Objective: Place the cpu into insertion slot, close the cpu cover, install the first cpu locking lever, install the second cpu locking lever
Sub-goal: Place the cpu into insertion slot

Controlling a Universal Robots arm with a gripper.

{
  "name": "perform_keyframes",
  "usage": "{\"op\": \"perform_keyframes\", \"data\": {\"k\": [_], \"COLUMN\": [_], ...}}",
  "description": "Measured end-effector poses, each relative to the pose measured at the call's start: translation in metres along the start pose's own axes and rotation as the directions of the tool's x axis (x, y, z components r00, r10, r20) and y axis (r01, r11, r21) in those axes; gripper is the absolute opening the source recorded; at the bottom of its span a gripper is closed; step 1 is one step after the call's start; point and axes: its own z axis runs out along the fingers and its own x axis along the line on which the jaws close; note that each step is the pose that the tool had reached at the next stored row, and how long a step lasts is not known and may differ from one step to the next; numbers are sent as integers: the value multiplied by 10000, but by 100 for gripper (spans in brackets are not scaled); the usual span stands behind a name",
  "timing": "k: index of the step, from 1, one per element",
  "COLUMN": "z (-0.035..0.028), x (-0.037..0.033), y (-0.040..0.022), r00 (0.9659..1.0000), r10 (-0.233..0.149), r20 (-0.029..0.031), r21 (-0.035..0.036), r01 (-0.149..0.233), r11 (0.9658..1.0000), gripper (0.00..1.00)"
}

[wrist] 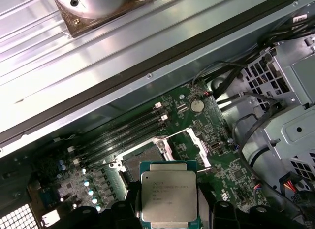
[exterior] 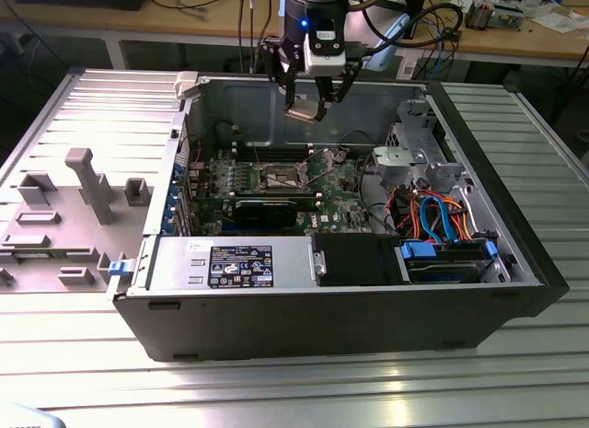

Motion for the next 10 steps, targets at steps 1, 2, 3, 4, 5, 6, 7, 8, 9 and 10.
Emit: {"op": "perform_keyframes", "data": {"k": [1, 2, 3, 4, 5, 6, 7, 8, 9, 10], "z": [0, 0, 0, 0, 0, 0, 0, 0, 0, 0], "x": [0, 0, 0, 0, 0, 0, 0, 0, 0, 0], "y": [0, 0, 0, 0, 0, 0, 0, 0, 0, 0], "r00": [10000, 9998, 9997, 9997, 9997, 9997, 9996, 9996, 9996, 9995], "r10": [91, 185, 230, 240, 251, 262, 272, 284, 295, 311], "r20": [7, 13, 17, 18, 18, 19, 20, 21, 22, 23], "r21": [-1, -3, -3, -4, -4, -5, -5, -5, -5, -5], "r01": [-91, -185, -230, -240, -251, -262, -272, -284, -295, -311], "r11": [10000, 9998, 9997, 9997, 9997, 9997, 9996, 9996, 9996, 9995], "gripper": [55, 55, 55, 55, 55, 55, 55, 55, 55, 55]}}
